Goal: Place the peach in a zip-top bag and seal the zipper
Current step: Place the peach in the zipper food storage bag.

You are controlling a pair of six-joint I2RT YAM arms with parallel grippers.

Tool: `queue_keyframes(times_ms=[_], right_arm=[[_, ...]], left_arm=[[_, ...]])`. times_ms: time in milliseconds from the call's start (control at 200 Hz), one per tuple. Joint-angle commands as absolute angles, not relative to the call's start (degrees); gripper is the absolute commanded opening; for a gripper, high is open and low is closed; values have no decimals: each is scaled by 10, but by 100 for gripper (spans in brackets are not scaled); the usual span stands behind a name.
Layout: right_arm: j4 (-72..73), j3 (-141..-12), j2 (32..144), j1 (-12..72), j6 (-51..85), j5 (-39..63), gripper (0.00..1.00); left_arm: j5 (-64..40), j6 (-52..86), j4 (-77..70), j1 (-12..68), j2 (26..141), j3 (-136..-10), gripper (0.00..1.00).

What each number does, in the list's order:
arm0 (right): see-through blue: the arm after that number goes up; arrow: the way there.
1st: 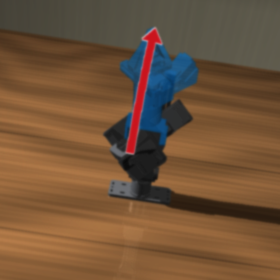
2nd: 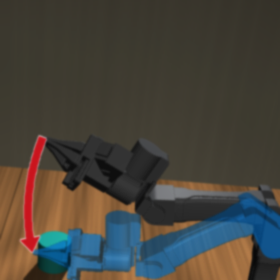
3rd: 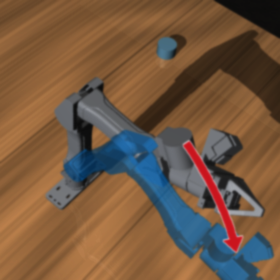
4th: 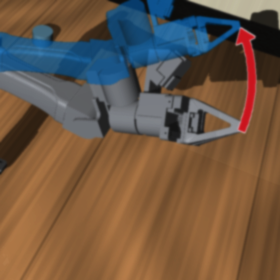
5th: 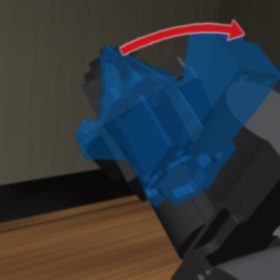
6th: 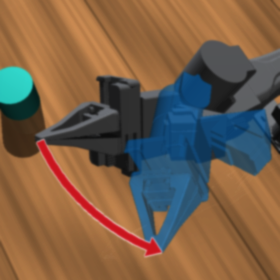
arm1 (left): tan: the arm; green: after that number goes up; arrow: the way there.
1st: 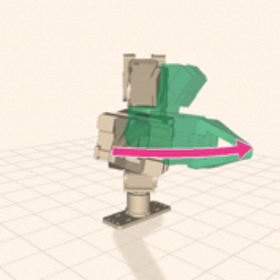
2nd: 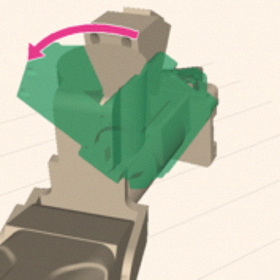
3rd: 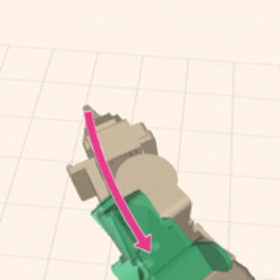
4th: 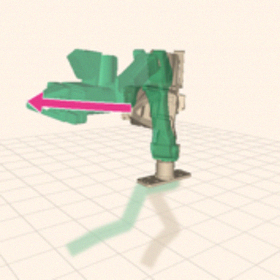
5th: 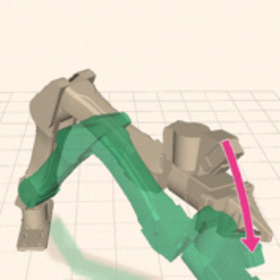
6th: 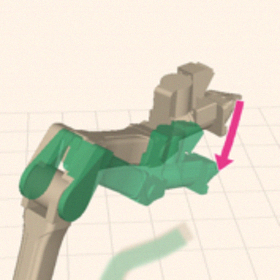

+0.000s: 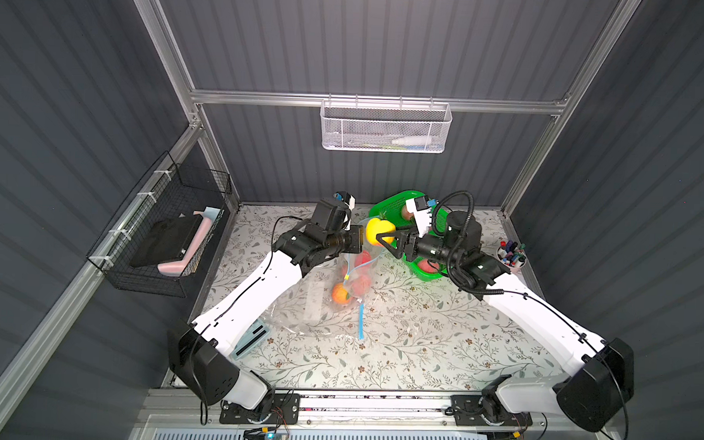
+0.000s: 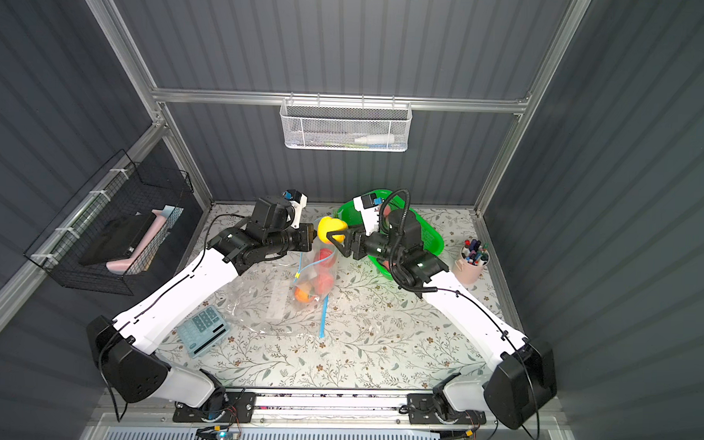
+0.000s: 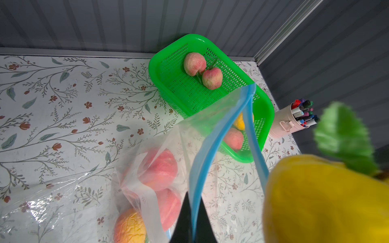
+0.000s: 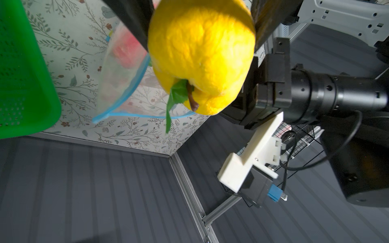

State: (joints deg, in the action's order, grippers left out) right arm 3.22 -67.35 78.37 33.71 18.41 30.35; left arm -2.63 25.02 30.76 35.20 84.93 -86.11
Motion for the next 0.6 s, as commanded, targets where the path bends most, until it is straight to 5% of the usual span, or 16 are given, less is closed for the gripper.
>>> queue_keyframes(times_ms=[0, 410, 590], right_arm=[[8, -701, 789, 344, 166, 290, 62], [-135, -762, 848, 358, 81, 204, 68], [-131, -766, 847, 364, 71, 220, 83]], left_arm=[[-12, 263, 295, 350, 834, -863, 4], [27, 267, 294, 350, 816, -857, 4], [29, 265, 298, 350, 829, -871, 4]])
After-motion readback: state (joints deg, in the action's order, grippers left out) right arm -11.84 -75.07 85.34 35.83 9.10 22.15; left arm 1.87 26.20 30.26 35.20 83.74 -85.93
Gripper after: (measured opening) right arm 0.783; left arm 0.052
